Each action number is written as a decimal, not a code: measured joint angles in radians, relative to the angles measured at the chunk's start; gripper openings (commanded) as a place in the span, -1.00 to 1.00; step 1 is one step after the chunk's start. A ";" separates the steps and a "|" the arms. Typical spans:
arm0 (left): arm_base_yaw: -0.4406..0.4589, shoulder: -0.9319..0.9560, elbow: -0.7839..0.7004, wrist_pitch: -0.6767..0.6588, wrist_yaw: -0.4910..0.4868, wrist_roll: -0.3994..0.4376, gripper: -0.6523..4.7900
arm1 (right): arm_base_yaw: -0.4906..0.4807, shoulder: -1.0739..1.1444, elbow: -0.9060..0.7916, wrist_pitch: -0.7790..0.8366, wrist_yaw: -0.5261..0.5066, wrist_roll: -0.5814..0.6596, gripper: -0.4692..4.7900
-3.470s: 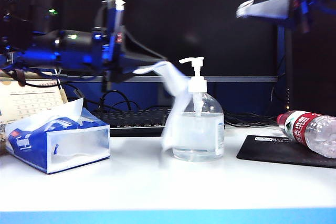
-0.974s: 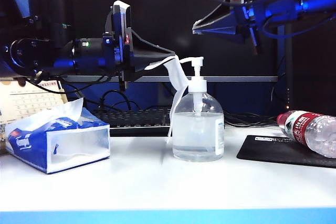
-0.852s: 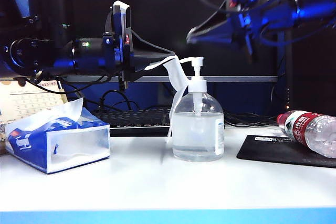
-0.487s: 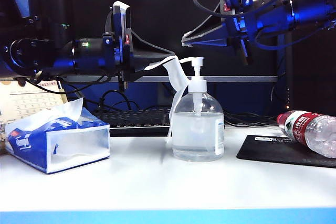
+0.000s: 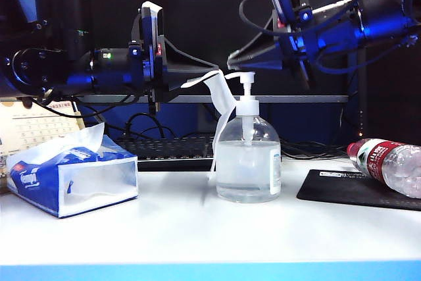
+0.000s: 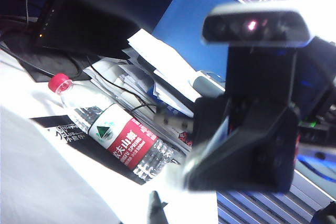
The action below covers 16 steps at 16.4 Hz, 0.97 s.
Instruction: Pull out a tissue from the tissue dispenser, then press the switch of the alcohol sanitizer bottle to drop some sanitizer on the paper tissue, and finally place the treated tissue on the table.
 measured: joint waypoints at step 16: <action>0.012 0.000 0.000 0.001 0.000 0.000 -0.78 | -0.002 0.009 0.039 -0.082 0.052 -0.122 -0.84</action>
